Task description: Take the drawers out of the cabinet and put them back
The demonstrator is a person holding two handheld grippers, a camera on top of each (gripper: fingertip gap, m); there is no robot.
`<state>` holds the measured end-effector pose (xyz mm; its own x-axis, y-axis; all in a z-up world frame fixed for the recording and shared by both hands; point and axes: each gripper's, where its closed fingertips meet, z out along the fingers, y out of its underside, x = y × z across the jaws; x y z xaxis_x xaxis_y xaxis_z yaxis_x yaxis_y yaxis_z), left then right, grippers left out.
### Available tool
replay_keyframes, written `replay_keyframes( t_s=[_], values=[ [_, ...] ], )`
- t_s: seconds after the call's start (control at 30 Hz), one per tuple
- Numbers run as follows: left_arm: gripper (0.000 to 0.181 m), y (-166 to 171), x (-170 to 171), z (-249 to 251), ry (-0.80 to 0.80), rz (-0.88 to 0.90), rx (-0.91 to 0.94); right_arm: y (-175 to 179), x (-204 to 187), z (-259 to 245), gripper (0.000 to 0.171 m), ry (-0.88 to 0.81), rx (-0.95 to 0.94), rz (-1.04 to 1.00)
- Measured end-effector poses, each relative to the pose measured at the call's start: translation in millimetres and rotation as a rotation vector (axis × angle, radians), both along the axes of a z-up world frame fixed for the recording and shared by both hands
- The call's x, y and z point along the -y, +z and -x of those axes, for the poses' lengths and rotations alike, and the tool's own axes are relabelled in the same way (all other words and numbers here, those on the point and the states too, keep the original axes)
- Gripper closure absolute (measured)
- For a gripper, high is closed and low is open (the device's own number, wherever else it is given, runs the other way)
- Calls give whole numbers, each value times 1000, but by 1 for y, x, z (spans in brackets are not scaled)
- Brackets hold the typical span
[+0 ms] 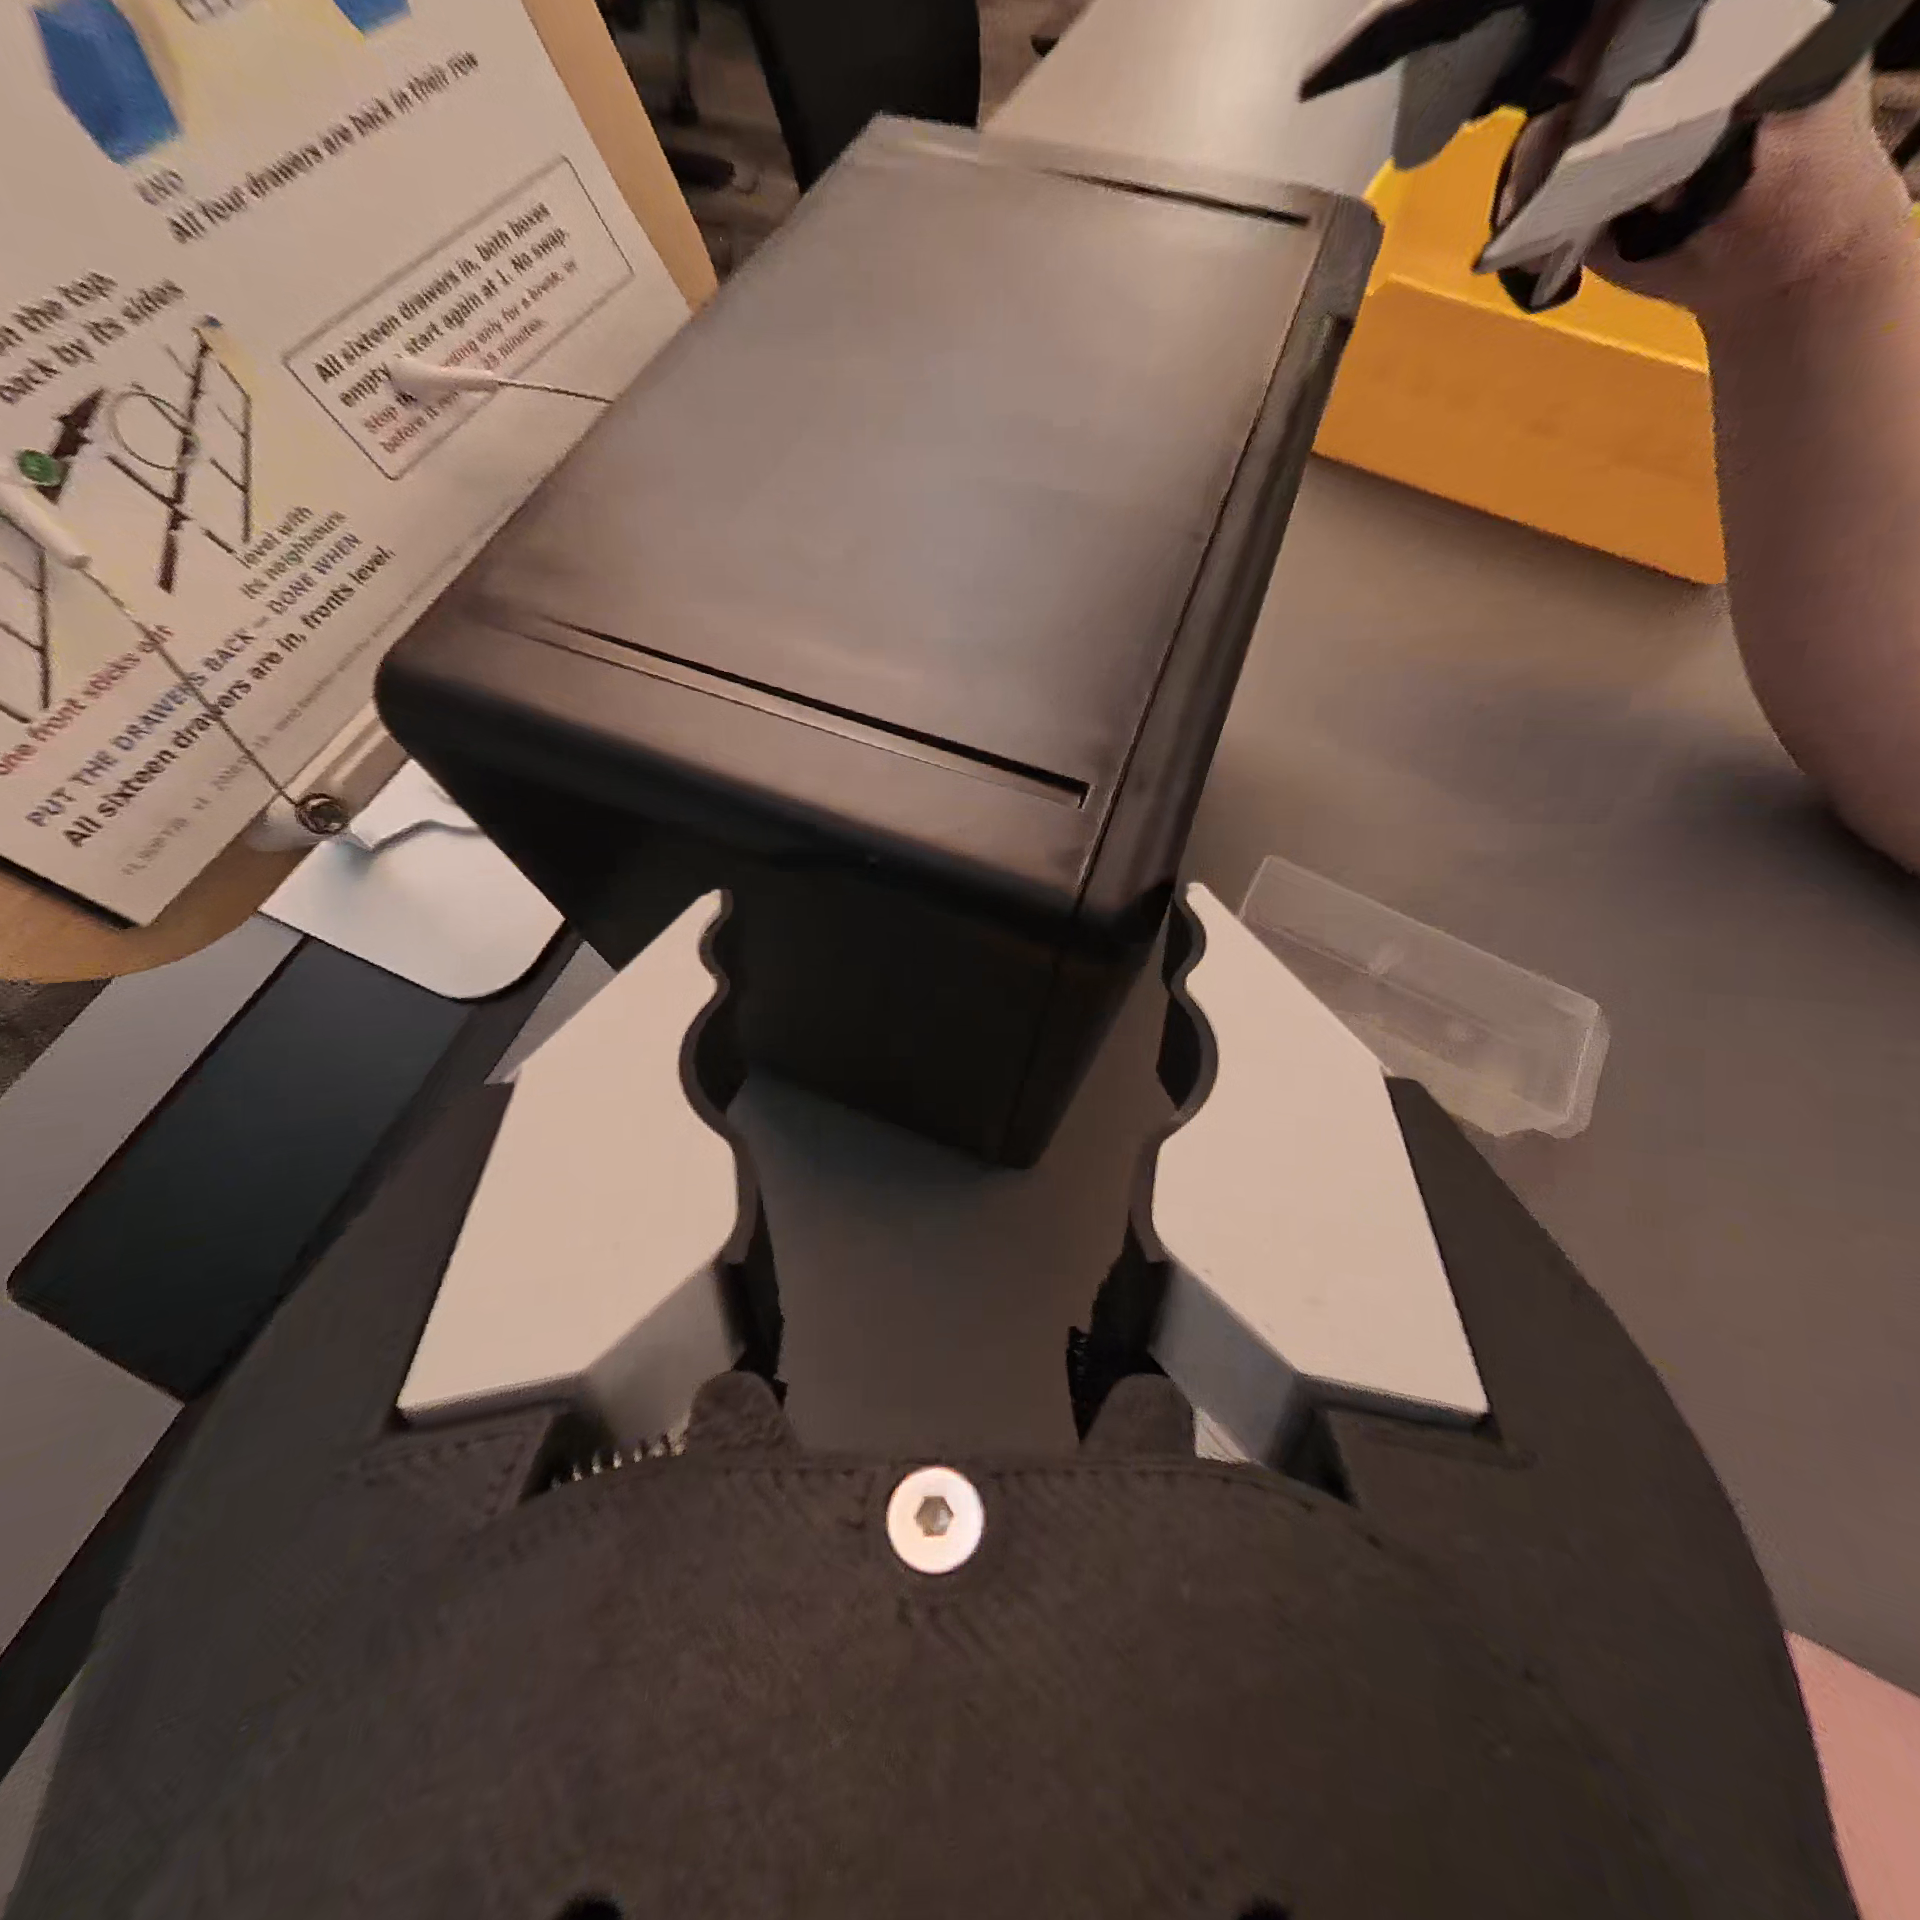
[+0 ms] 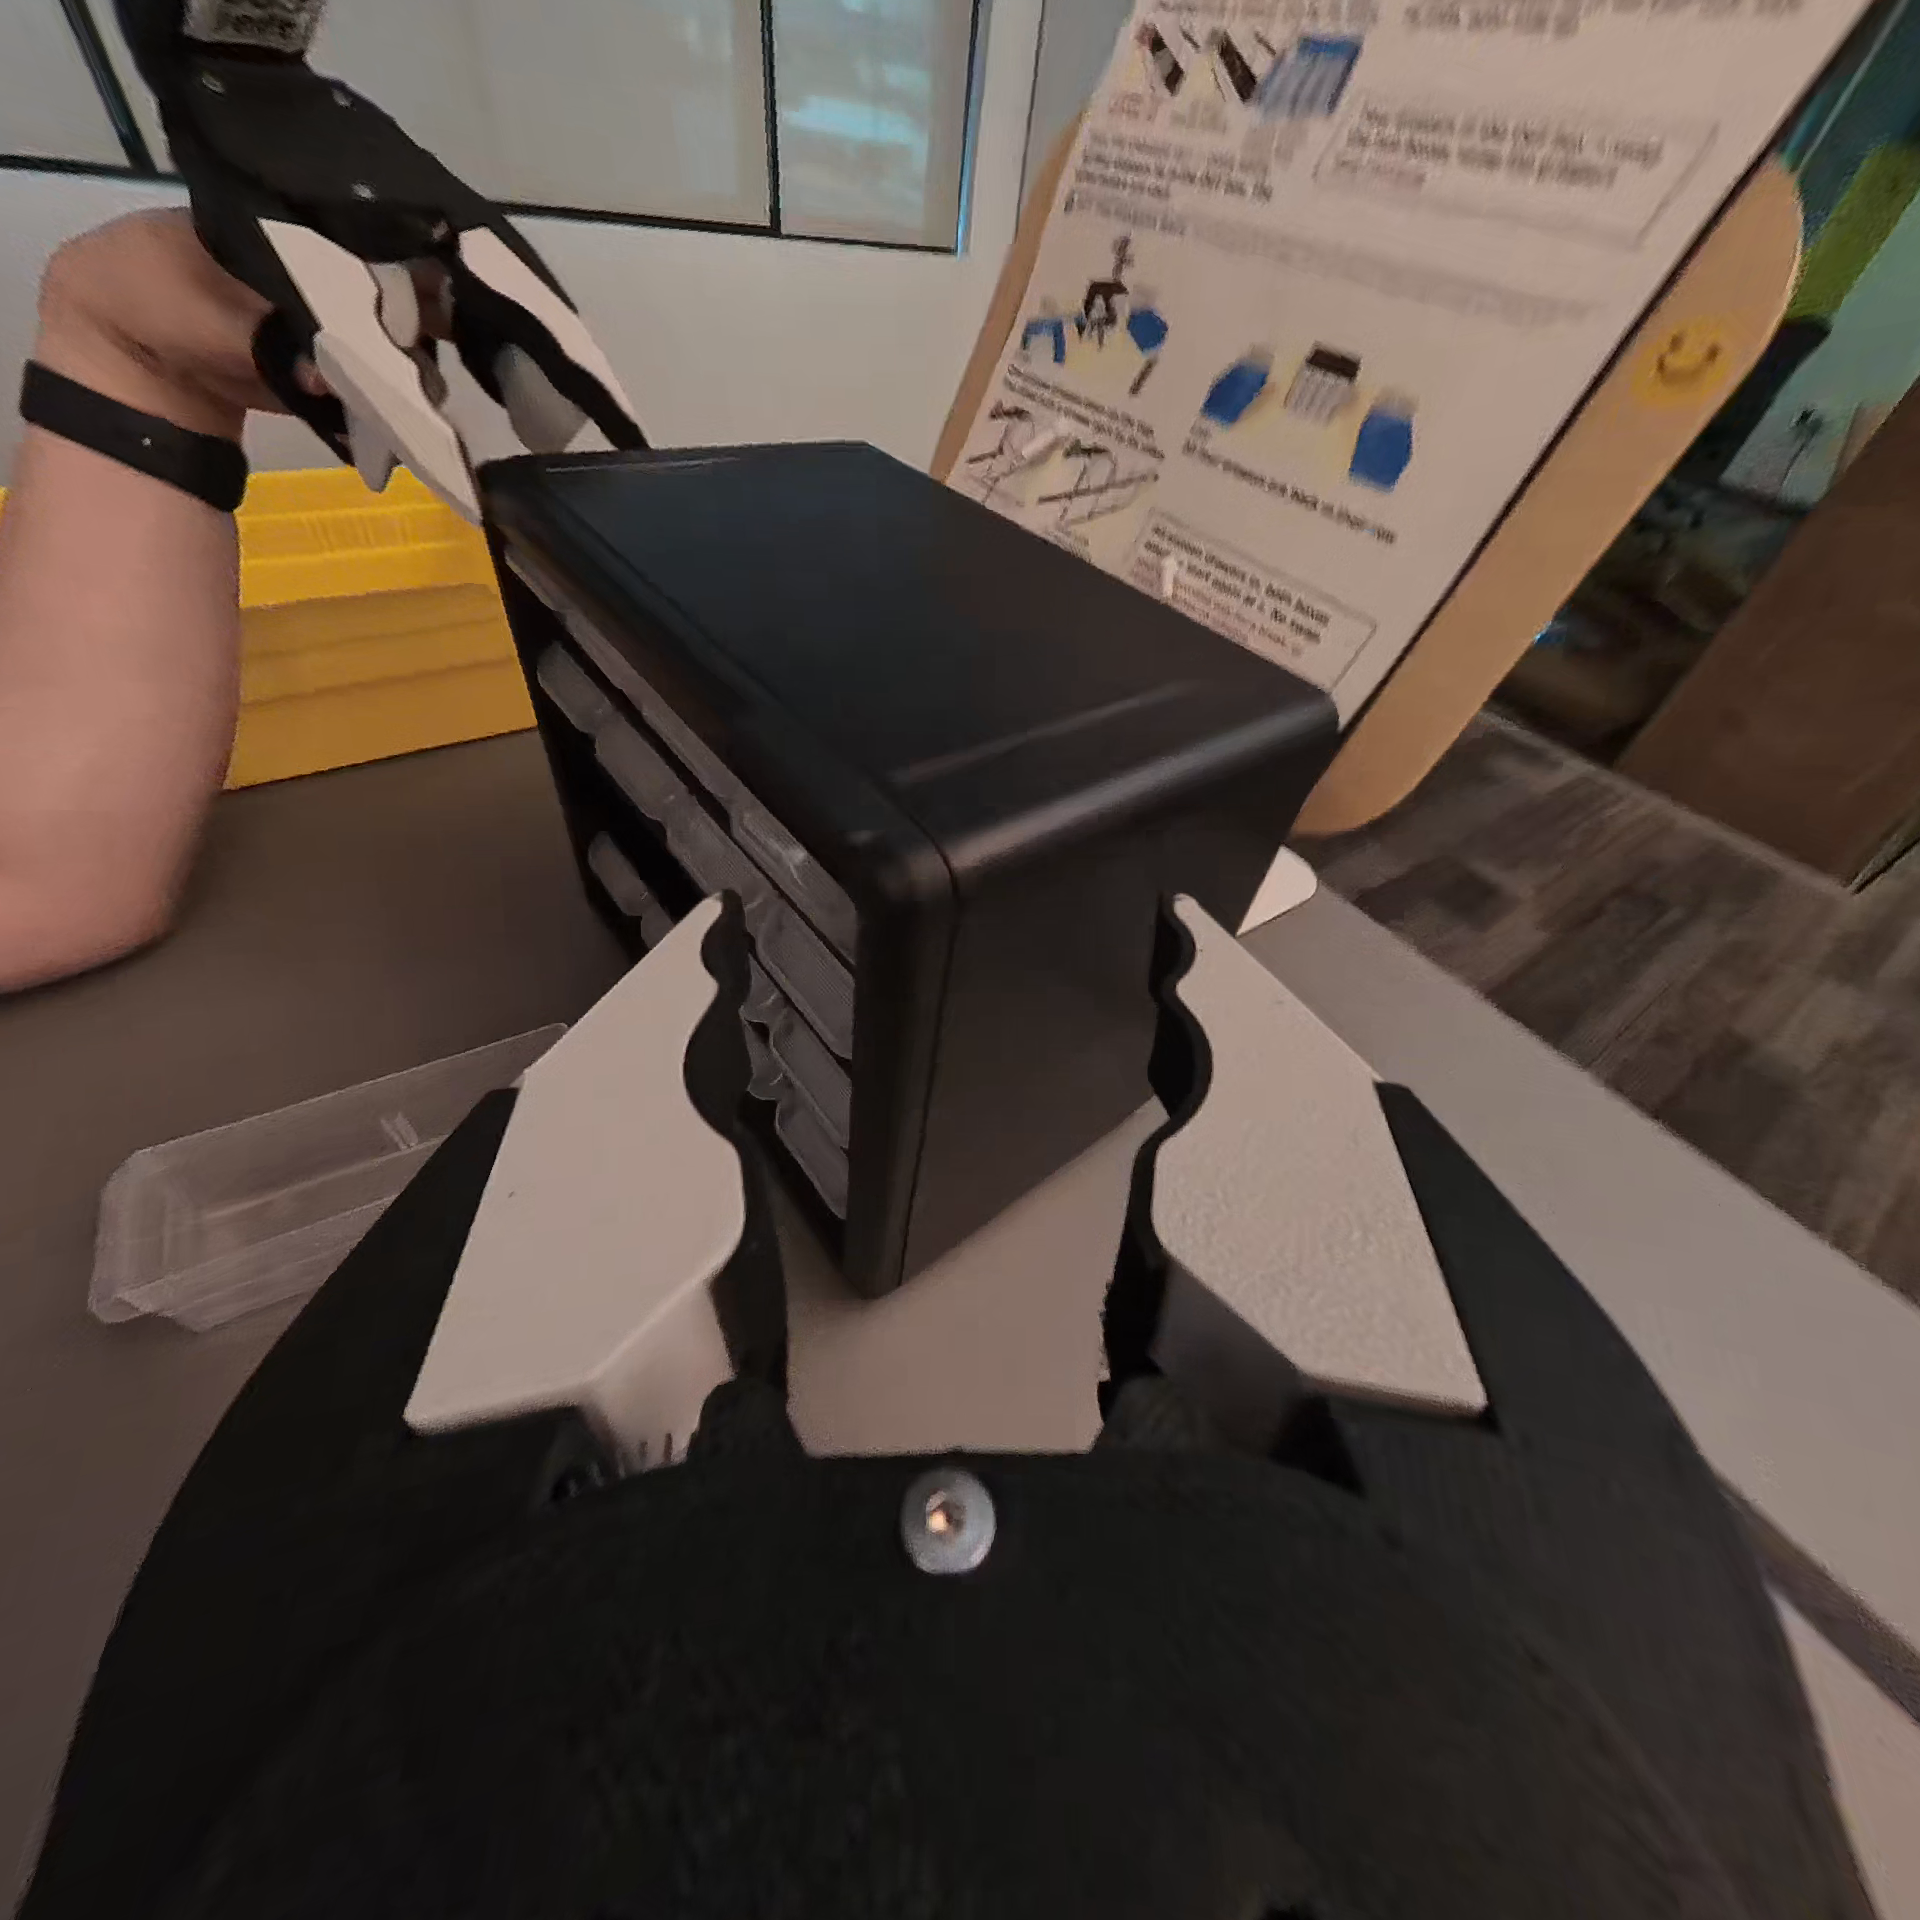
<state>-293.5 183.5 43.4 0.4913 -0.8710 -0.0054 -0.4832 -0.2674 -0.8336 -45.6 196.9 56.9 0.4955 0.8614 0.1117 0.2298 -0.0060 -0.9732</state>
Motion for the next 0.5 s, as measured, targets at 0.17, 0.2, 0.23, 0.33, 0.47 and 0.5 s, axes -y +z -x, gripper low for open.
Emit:
replay_keyframes(
  t_s=[0.17,0.2,0.23,0.33,0.47,0.5],
  values=[
    [99,-12,0,-4,-24,39,-52,-19,-5,12,120,130,-89,142],
    [100,-12,0,-4,-31,39,-55,-21,-5,12,123,145,-104,157],
    [100,-12,0,-4,-34,36,-56,-20,-5,14,125,163,-128,164],
    [100,-12,0,-4,-40,35,-59,-20,-7,13,131,171,-169,181],
    [100,-12,-2,-3,-45,32,-47,-21,-7,13,132,151,-144,161],
    [100,-12,-3,-3,-46,31,-42,-21,-6,13,132,142,-131,155]
  ],
)
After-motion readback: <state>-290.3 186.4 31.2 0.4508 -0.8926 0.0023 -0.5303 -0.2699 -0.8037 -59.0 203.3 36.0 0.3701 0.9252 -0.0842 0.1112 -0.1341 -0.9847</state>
